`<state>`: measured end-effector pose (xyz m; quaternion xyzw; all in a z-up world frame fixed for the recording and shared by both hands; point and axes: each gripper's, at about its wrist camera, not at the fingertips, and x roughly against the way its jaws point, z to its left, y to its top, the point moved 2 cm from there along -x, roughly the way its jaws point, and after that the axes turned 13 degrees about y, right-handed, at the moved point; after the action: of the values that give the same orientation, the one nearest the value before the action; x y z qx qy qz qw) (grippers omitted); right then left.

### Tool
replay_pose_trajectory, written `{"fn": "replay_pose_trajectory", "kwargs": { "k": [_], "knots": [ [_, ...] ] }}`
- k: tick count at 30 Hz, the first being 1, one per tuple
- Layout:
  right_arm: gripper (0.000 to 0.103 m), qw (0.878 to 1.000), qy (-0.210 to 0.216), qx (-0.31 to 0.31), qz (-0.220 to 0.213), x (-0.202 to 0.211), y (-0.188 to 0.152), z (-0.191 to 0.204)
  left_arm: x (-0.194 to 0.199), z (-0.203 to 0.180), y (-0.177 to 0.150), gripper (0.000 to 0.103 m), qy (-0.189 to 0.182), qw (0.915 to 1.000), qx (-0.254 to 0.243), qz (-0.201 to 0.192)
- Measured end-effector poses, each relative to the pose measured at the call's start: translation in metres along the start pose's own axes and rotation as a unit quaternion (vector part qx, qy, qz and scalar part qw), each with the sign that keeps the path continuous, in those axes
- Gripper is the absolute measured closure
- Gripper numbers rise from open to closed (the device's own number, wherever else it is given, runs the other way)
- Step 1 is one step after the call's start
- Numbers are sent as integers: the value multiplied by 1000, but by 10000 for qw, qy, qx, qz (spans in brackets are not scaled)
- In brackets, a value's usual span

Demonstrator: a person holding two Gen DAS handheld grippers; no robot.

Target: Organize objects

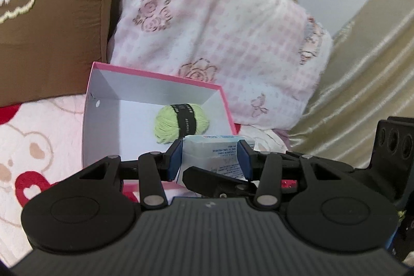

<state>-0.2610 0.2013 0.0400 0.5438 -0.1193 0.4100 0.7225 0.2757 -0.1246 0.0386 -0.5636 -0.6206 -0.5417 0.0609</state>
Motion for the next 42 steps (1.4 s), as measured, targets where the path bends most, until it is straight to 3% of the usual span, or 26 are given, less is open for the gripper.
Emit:
{"fn": "replay_pose_trajectory", "kwargs": {
  "k": [6,14,24,31,42],
  "knots": [
    [22,9997,182,-29,183,-38,11,-34,-40,23,1,59,-3,9994,345,48],
    [22,9982,106,141,568,-85,2,-55,-92,45,-8,59,156,9980,528,316],
    [22,9981,62,-166,598,-130,-20,-104,-159,46,-18,59,586,9965,223,556],
    [22,9968,-63,-238,765,-145,-22,-116,-168,58,-20,59,427,9960,451,642],
    [18,9941,22,-485,974,-162,-30,-129,-177,60,-21,61,513,9940,346,900]
  ]
}}
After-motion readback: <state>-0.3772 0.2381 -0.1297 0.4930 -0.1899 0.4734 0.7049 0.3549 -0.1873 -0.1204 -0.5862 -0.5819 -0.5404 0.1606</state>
